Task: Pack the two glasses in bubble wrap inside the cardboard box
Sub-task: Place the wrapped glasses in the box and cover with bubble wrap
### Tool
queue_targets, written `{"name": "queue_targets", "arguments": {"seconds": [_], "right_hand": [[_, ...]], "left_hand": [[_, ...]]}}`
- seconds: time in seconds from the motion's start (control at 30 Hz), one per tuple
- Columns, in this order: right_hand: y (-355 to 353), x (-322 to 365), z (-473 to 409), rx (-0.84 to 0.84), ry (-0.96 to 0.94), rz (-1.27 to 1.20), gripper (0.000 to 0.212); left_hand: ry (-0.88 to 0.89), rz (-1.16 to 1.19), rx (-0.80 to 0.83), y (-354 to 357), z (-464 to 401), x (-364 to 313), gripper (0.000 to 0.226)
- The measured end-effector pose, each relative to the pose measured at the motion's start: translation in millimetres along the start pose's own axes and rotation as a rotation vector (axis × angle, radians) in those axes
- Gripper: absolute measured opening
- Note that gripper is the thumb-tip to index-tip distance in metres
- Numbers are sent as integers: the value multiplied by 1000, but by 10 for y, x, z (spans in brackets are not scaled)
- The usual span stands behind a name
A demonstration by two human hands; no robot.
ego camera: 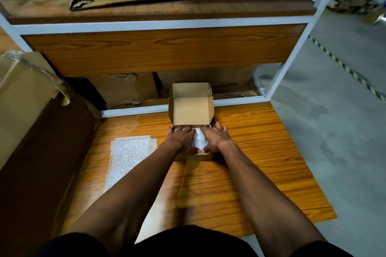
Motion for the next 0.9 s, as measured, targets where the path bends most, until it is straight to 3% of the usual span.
{"name": "queue_targets", "arguments": {"seconds": [0.2, 0.53, 0.77, 0.9], "right_hand": [[54, -4, -28, 109, 28, -104, 96], [66, -62, -25, 71, -6, -17, 98], [60, -127, -1, 168, 18, -117, 99], [37, -78, 37, 115, 6, -21, 96]], "left_hand": [[-4, 3, -10, 30, -7, 50, 97], [10, -36, -90, 60, -23, 49, 101], [26, 126, 30, 158, -31, 170, 95], [12, 135, 6, 194, -56, 169, 97]]}}
Point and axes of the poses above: each hand's wrist, its own z-axis away from the middle knuckle, its own y-axis out of the palm, x = y × z, the point moved 4 cm from there along -z, towards the middle knuckle, and after that the axes turned 9 degrees about -y, right-handed, at the moved point
